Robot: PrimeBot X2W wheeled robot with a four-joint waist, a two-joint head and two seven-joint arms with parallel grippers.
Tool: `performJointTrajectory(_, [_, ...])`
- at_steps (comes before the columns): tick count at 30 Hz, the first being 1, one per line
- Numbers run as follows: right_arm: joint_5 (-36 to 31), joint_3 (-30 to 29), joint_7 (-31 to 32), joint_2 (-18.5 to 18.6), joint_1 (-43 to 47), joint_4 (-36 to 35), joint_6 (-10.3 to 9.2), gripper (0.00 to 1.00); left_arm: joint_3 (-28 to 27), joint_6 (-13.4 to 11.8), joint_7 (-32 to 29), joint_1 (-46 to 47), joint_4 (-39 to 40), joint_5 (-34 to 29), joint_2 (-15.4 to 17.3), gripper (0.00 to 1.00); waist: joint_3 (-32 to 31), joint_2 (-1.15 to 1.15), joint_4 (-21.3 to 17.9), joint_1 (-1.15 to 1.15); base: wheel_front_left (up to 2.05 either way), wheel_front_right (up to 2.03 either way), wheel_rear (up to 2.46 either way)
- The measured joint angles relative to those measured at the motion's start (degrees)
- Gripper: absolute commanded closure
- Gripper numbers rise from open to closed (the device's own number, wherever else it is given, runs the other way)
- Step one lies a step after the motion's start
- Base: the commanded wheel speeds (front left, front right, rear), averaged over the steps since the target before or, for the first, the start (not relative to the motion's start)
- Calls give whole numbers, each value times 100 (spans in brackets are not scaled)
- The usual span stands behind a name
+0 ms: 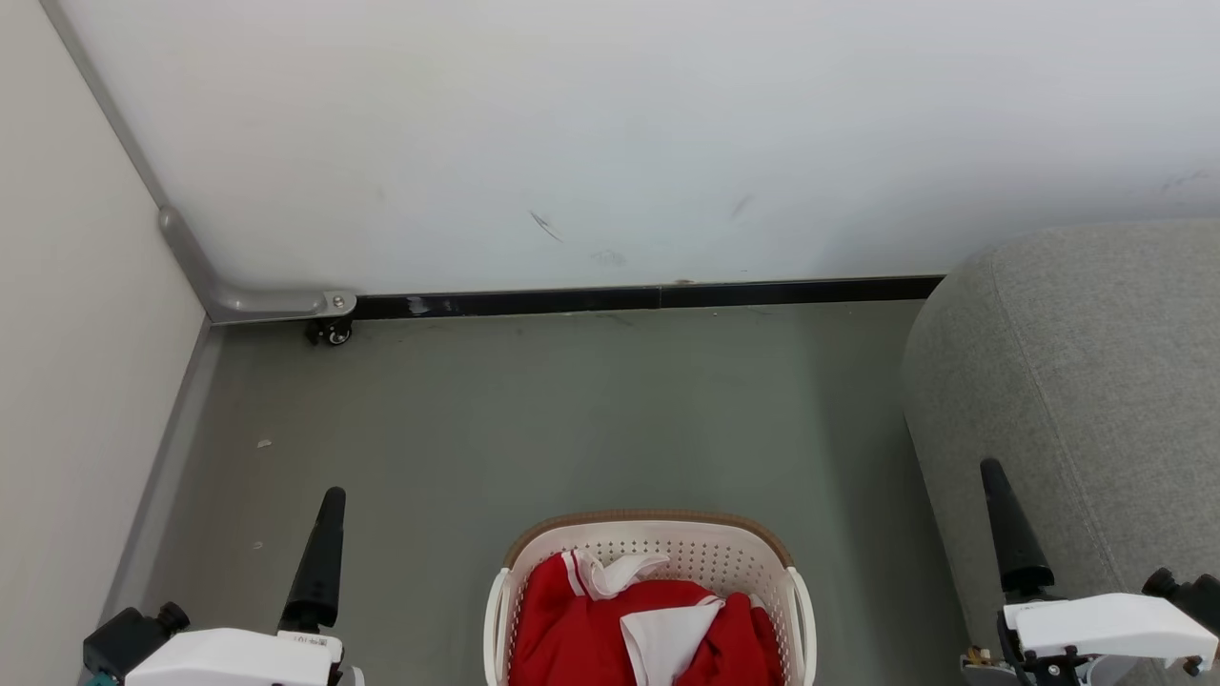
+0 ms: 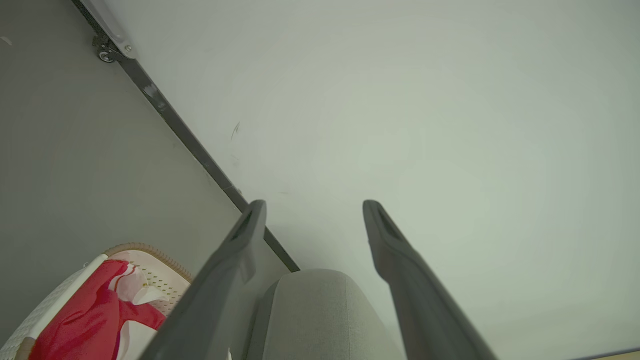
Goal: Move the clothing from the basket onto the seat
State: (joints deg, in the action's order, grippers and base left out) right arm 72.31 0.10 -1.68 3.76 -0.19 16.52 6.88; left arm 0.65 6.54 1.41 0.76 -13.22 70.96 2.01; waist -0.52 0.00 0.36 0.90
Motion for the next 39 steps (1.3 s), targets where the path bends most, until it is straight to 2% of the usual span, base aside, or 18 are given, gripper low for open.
performJointTrajectory(6, [-536,52,-118,2,-10,-1,0,0,112,-59,102,0,131,-619,53,0,-22,0,5,9,0,0,0])
performJointTrajectory(11, [-1102,94,-204,2,-11,-11,0,0,232,-133,213,0,271,-1260,90,0,-38,0,12,8,0,0,0])
performJointTrajectory(27, [-2899,225,-521,-33,-4,35,15,0,725,-461,520,-75,625,-3365,208,0,-44,0,41,-65,0,0,0])
performJointTrajectory(33, [-3500,254,-635,-59,-2,70,16,0,882,-632,650,-124,693,-4085,294,0,-45,0,49,-79,0,0,0])
performJointTrajectory(39, [-4084,283,-698,-75,-2,109,16,0,1001,-783,776,-190,724,-4645,286,0,-48,0,56,-83,0,0,0])
